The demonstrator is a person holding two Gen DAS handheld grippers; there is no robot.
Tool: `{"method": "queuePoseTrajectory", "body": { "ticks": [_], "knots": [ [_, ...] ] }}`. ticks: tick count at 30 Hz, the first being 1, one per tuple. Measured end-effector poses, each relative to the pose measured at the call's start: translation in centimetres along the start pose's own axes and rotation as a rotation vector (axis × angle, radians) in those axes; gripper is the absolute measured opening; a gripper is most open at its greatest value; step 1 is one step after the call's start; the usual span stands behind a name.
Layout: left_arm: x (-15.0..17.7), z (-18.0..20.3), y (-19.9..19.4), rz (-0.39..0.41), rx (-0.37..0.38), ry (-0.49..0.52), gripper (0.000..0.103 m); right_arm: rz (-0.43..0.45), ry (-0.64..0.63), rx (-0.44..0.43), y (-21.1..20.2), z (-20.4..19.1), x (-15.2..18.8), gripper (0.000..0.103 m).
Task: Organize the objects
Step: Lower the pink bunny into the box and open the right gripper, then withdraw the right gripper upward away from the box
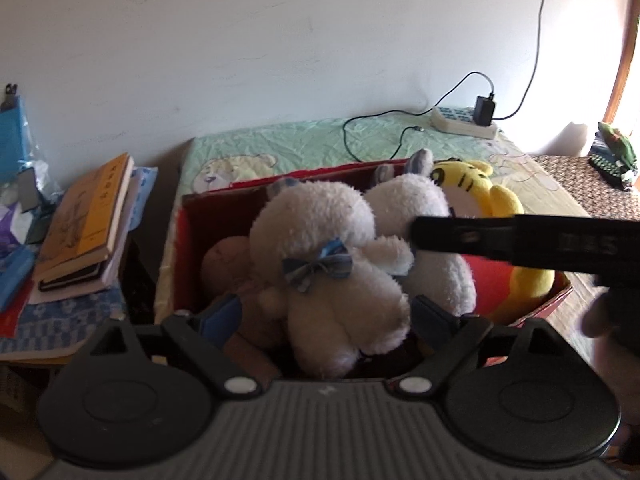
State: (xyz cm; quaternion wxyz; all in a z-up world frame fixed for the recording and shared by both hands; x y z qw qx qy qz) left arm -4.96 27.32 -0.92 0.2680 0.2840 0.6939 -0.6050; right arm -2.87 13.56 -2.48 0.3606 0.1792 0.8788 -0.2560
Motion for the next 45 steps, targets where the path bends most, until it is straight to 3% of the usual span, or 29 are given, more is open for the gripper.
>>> {"method": "queuePoseTrajectory", "body": {
  "ticks": [4, 6, 9, 14, 18, 27, 32, 45],
  "knots": [
    [-0.8, 0.3, -0.6, -0.023, -0.051, 0.007, 0.092, 0.049, -0.059, 0.138, -2.4, -0.6, 0.0, 0.046],
    [-1.1, 0.5, -0.9, -0.033, -0.066, 0.002, 0.092, 0.061, -0.073, 0.197, -3.4, -0.7, 0.0, 0.047],
    [-1.5, 1.0, -1.3, -0.051, -0.097, 0.001, 0.095, 0.051, -0.084, 0.287, -4.1, -0.9, 0.1, 0.047],
    [-1.3, 2.0, -1.9, -0.077, -0.15, 0.021, 0.096, 0.042, -0.096, 0.414, -4.8, -0.6, 0.5, 0.06],
    [-0.7, 2.4, -2.1, -0.094, -0.176, 0.024, 0.095, 0.021, -0.069, 0.437, -5.4, -0.1, 1.3, 0.062],
    [0.3, 3.1, -2.7, -0.122, -0.161, 0.006, 0.096, 0.025, -0.039, 0.468, -6.6, 0.1, 2.2, 0.072],
    [1.1, 3.6, -2.6, -0.163, -0.201, 0.006, 0.099, 0.012, -0.045, 0.475, -6.7, 0.0, 2.6, 0.074],
    [3.6, 5.7, -1.8, -0.271, -0.175, 0.039, 0.098, -0.038, -0.014, 0.526, -7.0, 0.6, 3.8, 0.076]
  ]
}}
Point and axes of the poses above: each gripper's, at about its wrist camera, not at the fingertips, and y roughly the way its jaws point, z to its right, x to its underside, the point moved 4 cm from there along y, roughly the way its jaws point, and after that the axes turned 11 degrees about -x, right-handed, at the moved point
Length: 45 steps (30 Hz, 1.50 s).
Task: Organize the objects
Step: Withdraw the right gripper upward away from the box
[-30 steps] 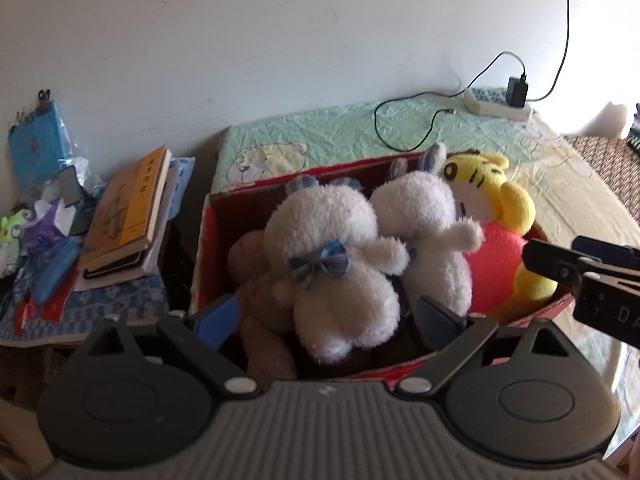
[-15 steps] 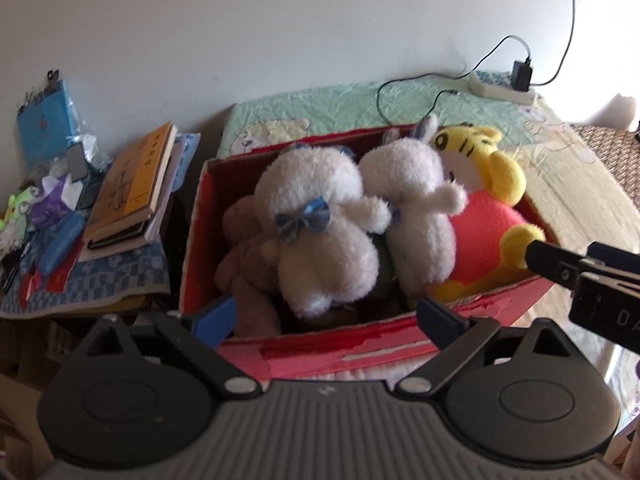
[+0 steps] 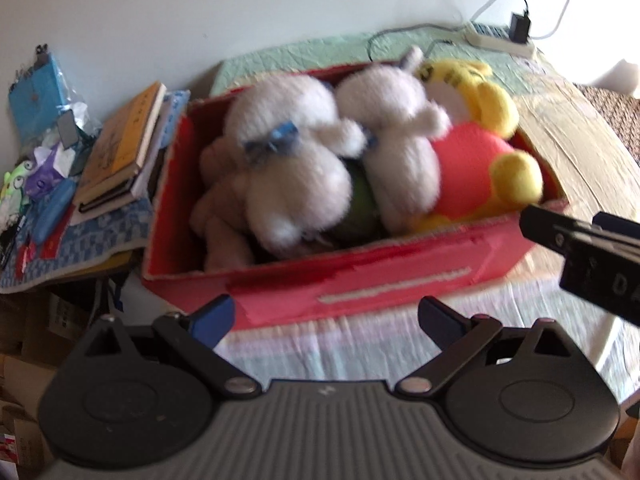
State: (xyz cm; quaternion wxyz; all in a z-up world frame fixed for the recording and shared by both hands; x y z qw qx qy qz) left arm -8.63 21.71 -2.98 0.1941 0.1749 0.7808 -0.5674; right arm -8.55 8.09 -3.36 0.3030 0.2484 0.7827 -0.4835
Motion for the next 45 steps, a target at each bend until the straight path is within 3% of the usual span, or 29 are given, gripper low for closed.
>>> {"method": "queuePoseTrajectory", "body": {
  "ticks": [7, 16, 23, 33, 45],
  "knots": [
    [0.8, 2.7, 0.5, -0.043, 0.037, 0.053, 0.098, -0.031, 0.039, 0.074, -0.5, 1.8, 0.9, 0.078],
    [0.8, 6.0, -0.5, -0.026, 0.073, 0.099, 0.098, -0.049, 0.102, 0.175, -1.6, 4.9, 1.4, 0.08],
    [0.2, 6.8, -0.7, -0.016, 0.071, 0.082, 0.098, -0.044, 0.096, 0.199, -2.2, 6.2, 1.1, 0.081],
    [-0.3, 5.7, -0.8, -0.002, 0.036, 0.039, 0.098, -0.044, 0.058, 0.176, -1.7, 5.5, 0.3, 0.082],
    [-0.5, 1.4, -1.5, 0.04, -0.013, -0.032, 0.098, -0.036, -0.038, 0.103, -0.8, 0.8, -0.7, 0.082]
  ]
}}
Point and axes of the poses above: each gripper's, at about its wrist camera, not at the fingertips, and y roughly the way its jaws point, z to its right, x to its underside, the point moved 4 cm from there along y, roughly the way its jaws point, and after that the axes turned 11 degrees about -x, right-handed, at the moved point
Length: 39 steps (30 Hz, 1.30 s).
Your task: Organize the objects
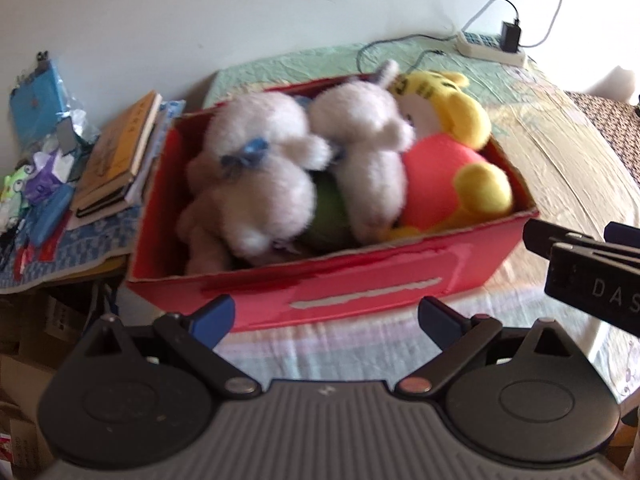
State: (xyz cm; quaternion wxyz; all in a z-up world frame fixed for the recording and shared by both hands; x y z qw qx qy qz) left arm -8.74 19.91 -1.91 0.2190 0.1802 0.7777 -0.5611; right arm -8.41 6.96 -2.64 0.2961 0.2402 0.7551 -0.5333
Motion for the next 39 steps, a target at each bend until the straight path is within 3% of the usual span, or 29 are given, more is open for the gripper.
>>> {"method": "queuePoseTrajectory", "body": {
  "ticks": [16, 39],
  "knots": [
    [-1.2, -5.2, -0.1, 0.032, -0.067, -0.079, 0.098, 0.041, -0.079, -0.065, 0.3, -5.2, -3.0, 0.085],
    [-2.1, -7.1, 1.9, 0.019, -0.088, -0.105, 0.098, 0.026, -0.083, -0.049, 1.9, -6.0, -3.2, 0.085]
  ]
}}
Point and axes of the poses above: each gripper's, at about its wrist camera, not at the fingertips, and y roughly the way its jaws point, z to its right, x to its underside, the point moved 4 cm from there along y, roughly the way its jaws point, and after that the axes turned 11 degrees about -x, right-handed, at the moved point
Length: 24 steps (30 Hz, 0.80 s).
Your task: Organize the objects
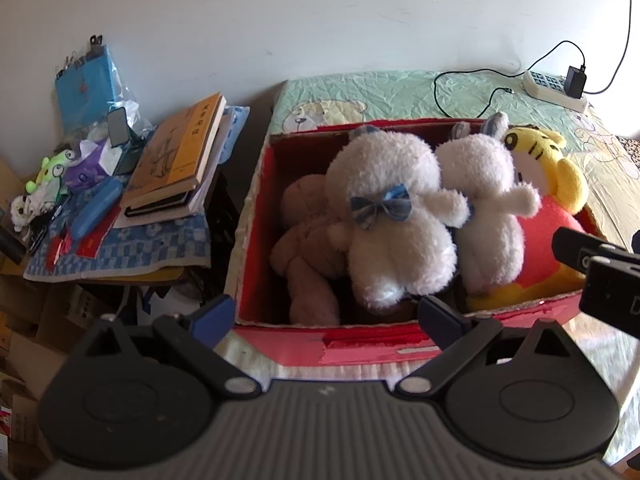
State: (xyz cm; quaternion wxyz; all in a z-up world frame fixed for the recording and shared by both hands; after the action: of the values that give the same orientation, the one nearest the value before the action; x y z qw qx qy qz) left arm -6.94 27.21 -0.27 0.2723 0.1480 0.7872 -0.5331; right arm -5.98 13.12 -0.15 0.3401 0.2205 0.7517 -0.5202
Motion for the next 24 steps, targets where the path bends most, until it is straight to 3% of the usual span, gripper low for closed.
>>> {"method": "queuePoseTrajectory", "body": {
  "ticks": [24],
  "knots": [
    [-1.0, -0.3, 1.7, -0.009, -0.011, -0.005, 0.098, -0.003, 0.012, 0.013, 1.5, 0.6, -0.4, 0.085]
  ]
}}
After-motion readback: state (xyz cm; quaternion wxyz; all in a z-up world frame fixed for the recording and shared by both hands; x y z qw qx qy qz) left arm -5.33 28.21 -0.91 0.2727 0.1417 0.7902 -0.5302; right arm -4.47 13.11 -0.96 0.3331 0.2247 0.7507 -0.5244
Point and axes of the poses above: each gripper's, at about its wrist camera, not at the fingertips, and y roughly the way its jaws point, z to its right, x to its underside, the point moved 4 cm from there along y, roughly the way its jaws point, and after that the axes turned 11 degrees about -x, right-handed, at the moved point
